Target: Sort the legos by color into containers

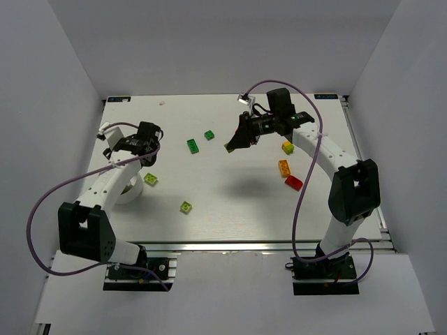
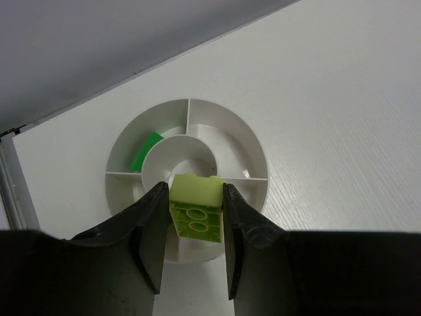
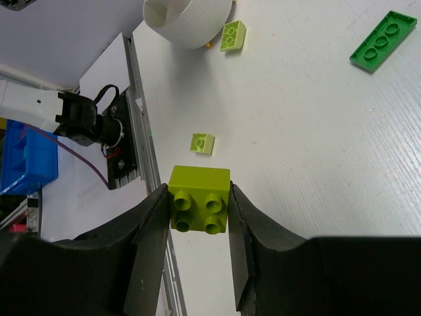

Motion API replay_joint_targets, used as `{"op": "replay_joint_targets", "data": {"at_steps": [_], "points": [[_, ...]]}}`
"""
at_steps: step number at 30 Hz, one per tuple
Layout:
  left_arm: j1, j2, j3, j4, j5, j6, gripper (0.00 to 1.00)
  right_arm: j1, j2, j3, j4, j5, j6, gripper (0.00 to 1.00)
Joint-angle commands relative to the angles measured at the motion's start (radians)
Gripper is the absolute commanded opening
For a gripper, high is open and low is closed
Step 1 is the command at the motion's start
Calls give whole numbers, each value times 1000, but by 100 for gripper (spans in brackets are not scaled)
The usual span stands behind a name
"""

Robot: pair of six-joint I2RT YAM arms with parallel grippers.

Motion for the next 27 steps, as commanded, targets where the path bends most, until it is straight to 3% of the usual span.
{"op": "replay_joint_targets", "data": {"at_steps": [1,8,14,21,27], "points": [[-9,16,38,73,-25,17,0,4,-48,6,19,-9,-9,0],[-31,94,81,122,-19,87,0,3,-53,-8,24,-12,-9,0],[-36,106,72,254,31,345,0,3,-57,-16,24,-13,-14,0],[-37,-26,-71,485,243,701,0,4,-62,-22,24,-12,-17,0],[-34,-64,-124,501,313,787,0,3,-59,-17,22,-12,-17,0]]}}
